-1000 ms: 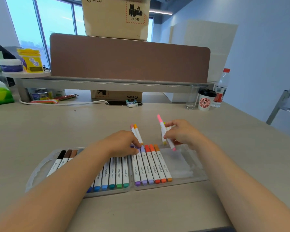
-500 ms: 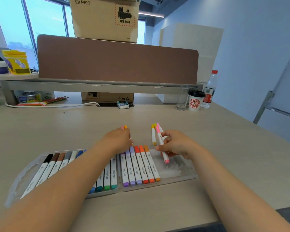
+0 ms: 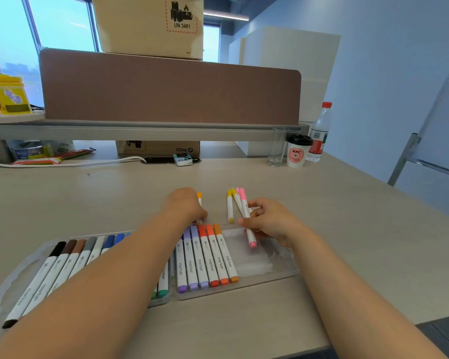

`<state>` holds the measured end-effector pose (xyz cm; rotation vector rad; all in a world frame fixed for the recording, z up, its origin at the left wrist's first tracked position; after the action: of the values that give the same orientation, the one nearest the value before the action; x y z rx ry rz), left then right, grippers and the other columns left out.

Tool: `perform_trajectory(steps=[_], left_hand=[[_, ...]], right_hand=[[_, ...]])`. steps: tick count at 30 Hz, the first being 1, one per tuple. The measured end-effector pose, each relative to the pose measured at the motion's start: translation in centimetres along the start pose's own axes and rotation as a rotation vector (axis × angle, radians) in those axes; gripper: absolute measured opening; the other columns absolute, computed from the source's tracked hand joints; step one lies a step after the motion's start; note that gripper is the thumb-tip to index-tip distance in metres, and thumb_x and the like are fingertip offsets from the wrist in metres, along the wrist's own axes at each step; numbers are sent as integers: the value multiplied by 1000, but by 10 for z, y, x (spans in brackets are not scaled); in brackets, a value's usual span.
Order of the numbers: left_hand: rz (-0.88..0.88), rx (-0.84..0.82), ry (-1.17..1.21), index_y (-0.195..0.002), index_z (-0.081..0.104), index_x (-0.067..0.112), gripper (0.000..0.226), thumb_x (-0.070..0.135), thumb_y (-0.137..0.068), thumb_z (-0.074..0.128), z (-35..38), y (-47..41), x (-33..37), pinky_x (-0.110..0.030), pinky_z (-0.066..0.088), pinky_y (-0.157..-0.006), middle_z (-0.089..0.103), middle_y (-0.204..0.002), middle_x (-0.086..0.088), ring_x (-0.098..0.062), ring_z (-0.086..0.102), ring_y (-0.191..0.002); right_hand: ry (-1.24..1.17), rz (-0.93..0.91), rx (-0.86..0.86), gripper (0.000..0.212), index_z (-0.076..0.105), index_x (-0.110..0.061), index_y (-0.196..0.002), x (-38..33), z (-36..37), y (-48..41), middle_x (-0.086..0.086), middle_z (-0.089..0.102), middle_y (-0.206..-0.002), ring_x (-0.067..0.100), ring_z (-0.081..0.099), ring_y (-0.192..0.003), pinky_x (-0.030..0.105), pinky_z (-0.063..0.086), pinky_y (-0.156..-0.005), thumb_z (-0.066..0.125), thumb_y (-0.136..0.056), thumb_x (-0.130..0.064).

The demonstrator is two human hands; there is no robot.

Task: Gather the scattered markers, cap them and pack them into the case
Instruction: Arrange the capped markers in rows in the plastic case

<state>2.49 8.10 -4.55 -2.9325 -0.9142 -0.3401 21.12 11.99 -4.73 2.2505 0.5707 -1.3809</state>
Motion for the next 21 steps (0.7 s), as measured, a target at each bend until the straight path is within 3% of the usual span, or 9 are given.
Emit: perform_trajectory(steps=[7,10,13,15,18,21], left_hand=[[31,36,28,-76,49,12,26,33,-85,62,0,10,9,-31,44,-80,46,-70,-1,-23,60,-94],[60,49,186,-87,61,10,24,33,-85,63,-5,17,7,-34,52,-81,58,-77,-4,-23,64,-86],[120,-26,447,-79,56,23,13,28,-82,68,-7,30,5,-41,50,-90,65,-81,-1,-18,62,-81],[166,-82,551,-90,54,28,21,28,-78,72,-7,40,5,-46,43,-99,69,-81,1,-18,64,-85],[182,-216,564,-133,40,25,60,30,-81,69,-8,55,8,-31,39,-92,71,-96,-6,-18,66,-87],[206,-304,559,-143,28,22,75,28,-81,70,-7,66,14,-33,48,-91,71,-96,-9,-17,63,-81]], right_hand=[[-79,4,38,46,52,-11,-121,8,-8,1,8,62,-80,15,63,-64,23,52,-53,72,-80,-6],[-90,-9,75,42,53,-12,-118,11,-13,1,7,62,-77,17,63,-65,27,54,-58,71,-80,-7],[-132,-23,83,44,52,-10,-121,12,-14,2,6,62,-74,17,62,-62,26,53,-54,70,-81,-6],[-143,-30,85,46,51,-9,-123,12,-13,5,5,61,-74,16,62,-62,24,53,-52,69,-82,-5],[-155,-35,104,47,50,-7,-124,11,-13,5,6,60,-75,17,62,-63,27,56,-57,69,-82,-4],[-121,-23,160,47,51,-9,-124,13,-18,2,6,59,-78,19,61,-66,33,57,-66,69,-81,-2]])
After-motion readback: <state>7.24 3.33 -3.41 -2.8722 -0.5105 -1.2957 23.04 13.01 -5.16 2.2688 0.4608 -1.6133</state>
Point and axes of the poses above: each hand's wrist, its own y-axis away from the middle knuckle, its own z-axis out of the palm, x = y × z, the point moved 2 cm from there along -y, towards the middle knuckle
